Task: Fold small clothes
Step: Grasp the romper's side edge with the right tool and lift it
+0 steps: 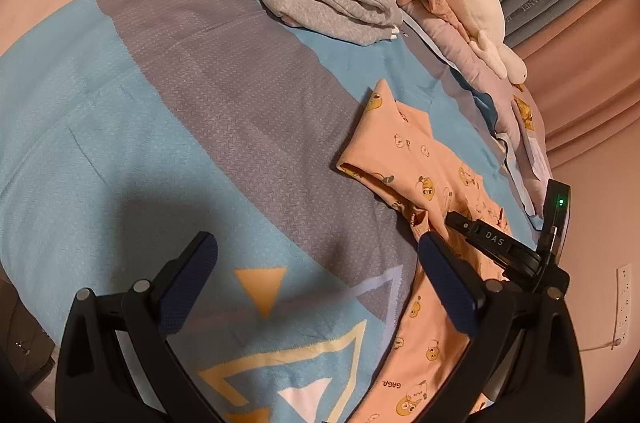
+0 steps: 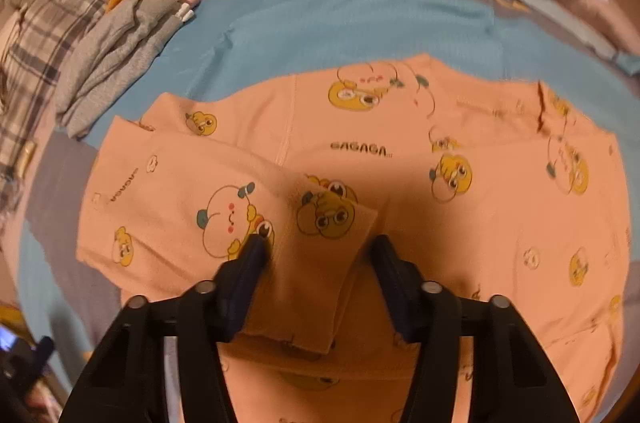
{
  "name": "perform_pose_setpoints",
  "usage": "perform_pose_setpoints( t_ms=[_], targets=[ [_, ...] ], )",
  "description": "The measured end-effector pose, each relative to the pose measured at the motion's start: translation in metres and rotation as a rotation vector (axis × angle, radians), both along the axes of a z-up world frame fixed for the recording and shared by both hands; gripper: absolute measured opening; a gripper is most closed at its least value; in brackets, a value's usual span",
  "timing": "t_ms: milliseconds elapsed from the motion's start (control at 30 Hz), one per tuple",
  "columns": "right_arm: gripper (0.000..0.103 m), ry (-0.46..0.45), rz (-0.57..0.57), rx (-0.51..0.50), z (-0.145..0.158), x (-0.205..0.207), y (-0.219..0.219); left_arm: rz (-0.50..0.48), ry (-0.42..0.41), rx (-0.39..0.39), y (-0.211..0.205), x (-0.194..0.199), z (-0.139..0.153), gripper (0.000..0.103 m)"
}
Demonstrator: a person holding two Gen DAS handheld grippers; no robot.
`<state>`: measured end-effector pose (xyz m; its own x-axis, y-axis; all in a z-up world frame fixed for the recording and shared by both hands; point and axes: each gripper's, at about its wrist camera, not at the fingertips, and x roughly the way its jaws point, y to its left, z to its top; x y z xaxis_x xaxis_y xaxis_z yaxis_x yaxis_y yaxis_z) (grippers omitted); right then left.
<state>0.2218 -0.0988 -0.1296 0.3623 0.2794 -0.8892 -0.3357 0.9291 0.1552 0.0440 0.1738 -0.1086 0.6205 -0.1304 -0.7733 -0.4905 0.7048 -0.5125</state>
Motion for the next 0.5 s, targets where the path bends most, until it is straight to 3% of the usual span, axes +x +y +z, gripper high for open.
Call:
perform_pose_setpoints(
  t_ms=[67,133,167,500],
  targets=[
    [0.032,-0.002,0.016,0.010,0.003,-0.002,0.000,0.001,-0.001,-0.004,0.000,0.000,0.000,0.101],
    [0.011,-0.003,0.036,0.024,0.006,-0.003,0.001,0.002,0.000,-0.006,0.000,0.000,0.000,0.101],
    [0.008,-0.012,0.046,0.025,0.008,-0.004,0.002,0.001,-0.002,-0.006,0.000,0.000,0.000,0.101],
    [0.008,-0.148,0.091,0.072,0.057,-0.015,-0.003,-0.002,-0.012,-0.010,-0.001,0.001,0.002,0.101]
  ],
)
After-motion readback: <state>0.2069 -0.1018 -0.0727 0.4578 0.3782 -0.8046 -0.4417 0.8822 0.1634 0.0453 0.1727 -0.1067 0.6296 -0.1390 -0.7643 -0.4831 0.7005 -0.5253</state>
